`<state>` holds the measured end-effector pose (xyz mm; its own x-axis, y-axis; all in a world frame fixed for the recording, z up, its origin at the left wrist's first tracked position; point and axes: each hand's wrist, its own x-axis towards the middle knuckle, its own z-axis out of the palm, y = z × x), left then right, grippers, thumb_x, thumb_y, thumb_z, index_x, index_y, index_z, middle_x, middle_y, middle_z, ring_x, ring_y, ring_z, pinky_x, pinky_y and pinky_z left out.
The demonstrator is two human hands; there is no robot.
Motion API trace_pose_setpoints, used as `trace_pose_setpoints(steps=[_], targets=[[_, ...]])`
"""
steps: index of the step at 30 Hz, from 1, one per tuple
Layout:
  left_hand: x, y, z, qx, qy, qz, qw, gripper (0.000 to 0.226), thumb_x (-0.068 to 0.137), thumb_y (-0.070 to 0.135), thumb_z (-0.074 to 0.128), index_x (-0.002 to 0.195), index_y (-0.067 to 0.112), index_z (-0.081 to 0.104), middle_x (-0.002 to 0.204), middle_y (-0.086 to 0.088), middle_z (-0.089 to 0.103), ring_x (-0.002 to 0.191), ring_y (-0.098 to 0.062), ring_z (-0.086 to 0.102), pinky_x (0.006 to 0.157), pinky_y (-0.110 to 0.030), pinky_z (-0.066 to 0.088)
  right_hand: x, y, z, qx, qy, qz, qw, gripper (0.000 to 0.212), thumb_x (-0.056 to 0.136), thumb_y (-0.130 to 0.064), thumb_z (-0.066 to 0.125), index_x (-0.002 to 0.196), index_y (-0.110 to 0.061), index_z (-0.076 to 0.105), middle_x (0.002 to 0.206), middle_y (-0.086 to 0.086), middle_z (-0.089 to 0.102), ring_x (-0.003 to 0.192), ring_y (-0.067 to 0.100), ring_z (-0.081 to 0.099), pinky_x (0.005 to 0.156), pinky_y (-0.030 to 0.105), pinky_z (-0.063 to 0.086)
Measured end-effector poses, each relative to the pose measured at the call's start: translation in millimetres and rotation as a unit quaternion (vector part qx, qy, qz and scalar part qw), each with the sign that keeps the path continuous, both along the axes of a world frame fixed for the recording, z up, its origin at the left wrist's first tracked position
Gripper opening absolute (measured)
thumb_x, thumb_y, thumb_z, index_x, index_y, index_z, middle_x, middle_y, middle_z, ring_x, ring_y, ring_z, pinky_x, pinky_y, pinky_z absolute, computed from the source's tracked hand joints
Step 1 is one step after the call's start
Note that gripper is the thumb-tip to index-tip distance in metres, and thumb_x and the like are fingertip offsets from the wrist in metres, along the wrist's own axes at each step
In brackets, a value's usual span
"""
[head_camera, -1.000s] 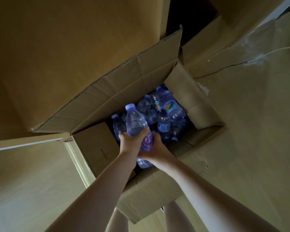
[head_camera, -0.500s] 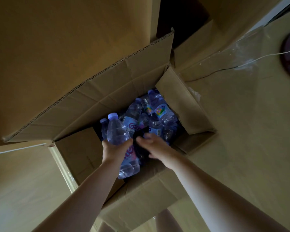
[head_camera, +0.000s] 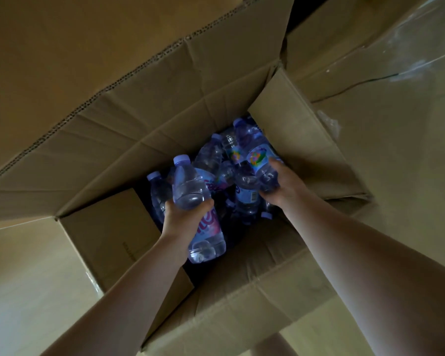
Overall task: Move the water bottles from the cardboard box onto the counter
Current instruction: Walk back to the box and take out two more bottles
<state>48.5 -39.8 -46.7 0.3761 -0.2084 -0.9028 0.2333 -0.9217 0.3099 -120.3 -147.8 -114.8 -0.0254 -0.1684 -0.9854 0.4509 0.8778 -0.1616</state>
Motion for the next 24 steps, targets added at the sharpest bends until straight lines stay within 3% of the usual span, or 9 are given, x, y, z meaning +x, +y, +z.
trace_pose_setpoints(steps=[1, 4, 8, 11, 15, 18, 21, 24], targets=[[0.0, 1.8, -1.9, -0.003, 0.004, -0.001, 1.000, 0.075, 0.069, 0.038, 0.082, 0.129, 0.021, 0.042, 0.112, -0.010, 0.064, 0.097, -0.030, 0.066, 0.089, -0.051, 0.053, 1.1, -0.1, -2.3, -0.001, 0.006, 0.000, 1.000, 0.056, 0.088, -0.031, 0.069, 0.137, -0.016, 0.047, 0.131, 0.009, 0.059, 0.111, 0.024, 0.060, 0.065, 0.033, 0.051], [-1.0, 9.0, -4.9, -0.002, 0.010, 0.007, 1.000, 0.071, 0.071, 0.036, 0.081, 0.128, 0.023, 0.040, 0.112, -0.009, 0.064, 0.098, -0.029, 0.066, 0.089, -0.050, 0.054, 1.0, 4.4, -5.7, 0.007, 0.027, 0.035, 0.999, 0.059, 0.082, -0.037, 0.074, 0.130, -0.014, 0.049, 0.123, 0.008, 0.062, 0.106, 0.025, 0.062, 0.080, 0.036, 0.054], [-4.4, 15.3, -2.8, 0.004, 0.019, 0.016, 1.000, 0.074, 0.073, 0.030, 0.080, 0.135, 0.018, 0.041, 0.113, -0.014, 0.064, 0.098, -0.031, 0.066, 0.087, -0.051, 0.055, 18.9, 11.4, 12.6, 0.024, -0.061, 0.111, 0.992, 0.042, 0.081, -0.046, 0.071, 0.103, -0.013, 0.057, 0.093, 0.011, 0.066, 0.082, 0.025, 0.065, 0.072, 0.038, 0.056], [-3.6, 16.8, 3.6, 0.005, 0.018, 0.008, 1.000, 0.069, 0.072, 0.028, 0.080, 0.131, 0.016, 0.046, 0.111, -0.016, 0.065, 0.096, -0.033, 0.067, 0.086, -0.052, 0.055, 28.7, 16.7, 25.6, 0.035, -0.133, 0.138, 0.981, 0.044, 0.082, -0.047, 0.070, 0.107, -0.011, 0.061, 0.089, 0.016, 0.072, 0.082, 0.029, 0.071, 0.073, 0.044, 0.058], [9.6, 12.7, 13.6, 0.017, 0.000, 0.028, 0.999, 0.063, 0.071, 0.020, 0.081, 0.125, 0.005, 0.052, 0.107, -0.020, 0.066, 0.095, -0.035, 0.067, 0.091, -0.051, 0.053, 8.5, 33.8, 48.4, 0.014, -0.257, 0.219, 0.941, 0.042, 0.082, -0.037, 0.062, 0.118, -0.015, 0.063, 0.114, 0.016, 0.069, 0.108, 0.033, 0.066, 0.085, 0.058, 0.052], [22.7, 9.2, 24.7, -0.006, 0.025, 0.044, 0.999, 0.062, 0.075, 0.018, 0.078, 0.127, 0.000, 0.051, 0.103, -0.020, 0.064, 0.093, -0.035, 0.064, 0.089, -0.047, 0.052, -3.9, 49.1, 66.1, 0.005, -0.346, 0.249, 0.905, 0.047, 0.082, -0.020, 0.064, 0.127, -0.008, 0.054, 0.124, 0.018, 0.064, 0.113, 0.031, 0.063, 0.096, 0.050, 0.050], [28.6, 7.7, 41.5, -0.032, 0.036, 0.029, 0.998, 0.057, 0.077, 0.020, 0.077, 0.124, 0.004, 0.052, 0.109, -0.024, 0.066, 0.097, -0.040, 0.066, 0.090, -0.056, 0.052, -4.0, 56.7, 87.9, -0.013, -0.350, 0.349, 0.869, 0.049, 0.083, -0.012, 0.065, 0.130, -0.009, 0.054, 0.124, 0.012, 0.064, 0.111, 0.028, 0.063, 0.097, 0.051, 0.050], [34.8, 9.1, 58.8, -0.065, 0.037, 0.014, 0.997, 0.059, 0.078, 0.021, 0.077, 0.128, 0.009, 0.048, 0.114, -0.023, 0.064, 0.099, -0.040, 0.066, 0.089, -0.059, 0.052, 0.3, 57.4, 108.1, -0.049, -0.310, 0.466, 0.827, 0.052, 0.086, -0.003, 0.058, 0.133, -0.023, 0.052, 0.135, 0.005, 0.055, 0.123, 0.027, 0.054, 0.093, 0.056, 0.050]])
